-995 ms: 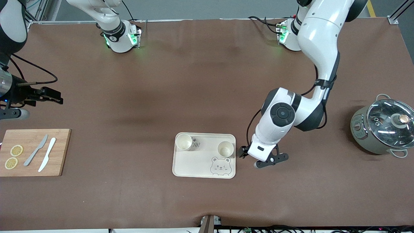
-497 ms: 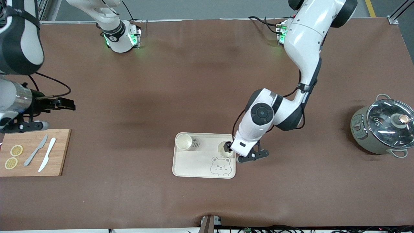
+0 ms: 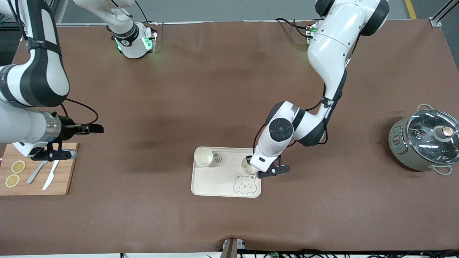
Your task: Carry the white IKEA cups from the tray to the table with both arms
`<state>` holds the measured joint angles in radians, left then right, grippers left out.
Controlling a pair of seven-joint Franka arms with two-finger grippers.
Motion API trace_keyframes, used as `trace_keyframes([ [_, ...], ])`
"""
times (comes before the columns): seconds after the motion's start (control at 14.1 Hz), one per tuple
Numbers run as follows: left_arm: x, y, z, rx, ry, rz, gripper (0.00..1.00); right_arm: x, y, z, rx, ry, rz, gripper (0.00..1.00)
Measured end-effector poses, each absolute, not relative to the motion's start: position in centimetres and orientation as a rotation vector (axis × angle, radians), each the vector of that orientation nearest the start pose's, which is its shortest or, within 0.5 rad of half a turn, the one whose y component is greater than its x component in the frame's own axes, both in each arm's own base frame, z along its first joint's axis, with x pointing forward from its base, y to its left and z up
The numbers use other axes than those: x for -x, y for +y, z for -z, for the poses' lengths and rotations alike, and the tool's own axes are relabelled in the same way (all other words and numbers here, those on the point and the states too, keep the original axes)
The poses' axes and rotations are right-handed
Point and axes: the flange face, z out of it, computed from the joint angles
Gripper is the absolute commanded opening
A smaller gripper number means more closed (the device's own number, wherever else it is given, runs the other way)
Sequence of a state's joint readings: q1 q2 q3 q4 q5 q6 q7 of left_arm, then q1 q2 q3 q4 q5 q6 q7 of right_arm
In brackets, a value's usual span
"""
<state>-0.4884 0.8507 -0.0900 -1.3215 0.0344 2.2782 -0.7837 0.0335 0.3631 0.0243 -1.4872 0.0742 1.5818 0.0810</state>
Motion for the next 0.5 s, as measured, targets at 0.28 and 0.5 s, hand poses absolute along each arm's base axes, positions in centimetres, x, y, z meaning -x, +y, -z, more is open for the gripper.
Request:
trace_keyframes([
  [0.28, -64.0, -40.2, -23.8, 3.226, -0.345, 0.109, 0.0, -64.2, 10.2, -42.8, 3.068, 0.173, -0.38, 1.0],
  [0.5, -64.3, -40.0, -24.1, 3.227, -0.353, 0.119, 0.0, -64.7, 14.8, -40.4, 3.043, 0.294, -0.345, 1.0],
])
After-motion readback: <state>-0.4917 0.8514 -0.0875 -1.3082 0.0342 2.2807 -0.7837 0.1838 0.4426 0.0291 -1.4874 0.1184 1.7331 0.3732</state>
